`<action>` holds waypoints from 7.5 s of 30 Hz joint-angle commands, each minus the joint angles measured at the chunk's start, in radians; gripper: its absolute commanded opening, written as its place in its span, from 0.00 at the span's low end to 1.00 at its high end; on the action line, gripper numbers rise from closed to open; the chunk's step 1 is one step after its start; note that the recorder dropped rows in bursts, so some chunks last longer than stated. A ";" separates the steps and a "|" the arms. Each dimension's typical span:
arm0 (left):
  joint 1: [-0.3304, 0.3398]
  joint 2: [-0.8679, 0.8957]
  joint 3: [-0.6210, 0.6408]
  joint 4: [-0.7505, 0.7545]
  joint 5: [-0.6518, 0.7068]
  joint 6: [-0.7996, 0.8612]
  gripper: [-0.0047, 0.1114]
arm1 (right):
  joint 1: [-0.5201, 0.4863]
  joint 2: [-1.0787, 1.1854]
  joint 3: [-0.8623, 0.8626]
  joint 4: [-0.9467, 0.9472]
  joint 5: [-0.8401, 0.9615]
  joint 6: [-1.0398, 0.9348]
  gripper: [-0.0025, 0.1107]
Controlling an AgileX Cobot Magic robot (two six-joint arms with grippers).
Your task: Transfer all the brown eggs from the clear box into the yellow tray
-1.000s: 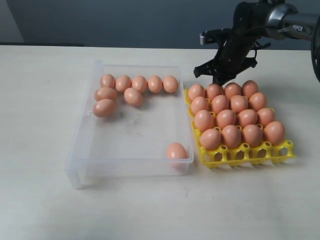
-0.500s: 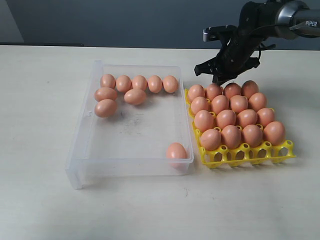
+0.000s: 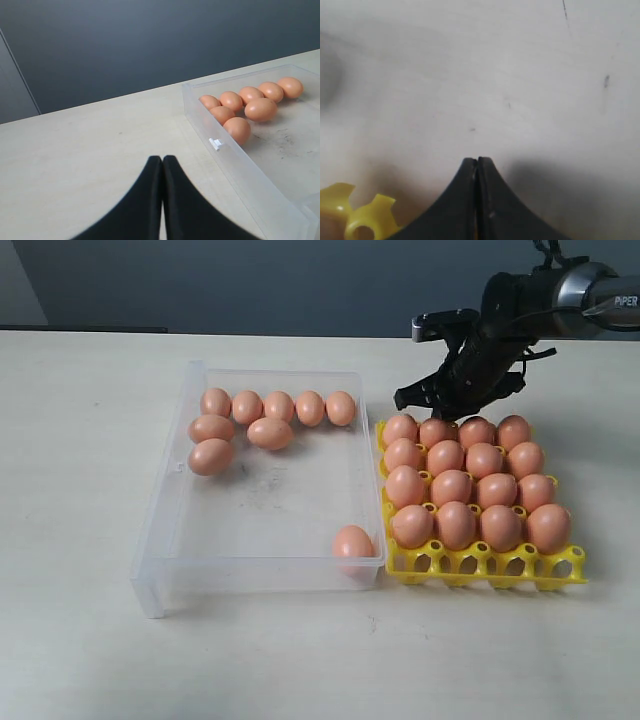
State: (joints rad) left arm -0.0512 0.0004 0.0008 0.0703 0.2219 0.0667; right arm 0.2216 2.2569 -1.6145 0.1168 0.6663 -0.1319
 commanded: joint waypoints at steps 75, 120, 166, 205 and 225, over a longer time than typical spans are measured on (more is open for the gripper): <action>0.000 0.000 -0.001 0.000 -0.015 -0.003 0.04 | 0.069 -0.368 0.613 0.130 -0.666 0.002 0.02; 0.000 0.000 -0.001 0.000 -0.015 -0.003 0.04 | 0.128 -0.548 0.655 0.114 -0.457 0.002 0.02; 0.000 0.000 -0.001 0.000 -0.015 -0.003 0.04 | -0.021 -0.676 0.840 0.085 -0.420 0.017 0.02; 0.000 0.000 -0.001 0.000 -0.015 -0.003 0.04 | -0.021 -0.519 0.790 0.132 -0.573 0.030 0.02; 0.000 0.000 -0.001 0.000 -0.015 -0.003 0.04 | -0.021 -0.517 0.726 0.132 -0.644 0.030 0.02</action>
State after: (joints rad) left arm -0.0512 0.0004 0.0008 0.0703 0.2219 0.0667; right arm 0.2022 1.7373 -0.8669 0.2467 0.0419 -0.1011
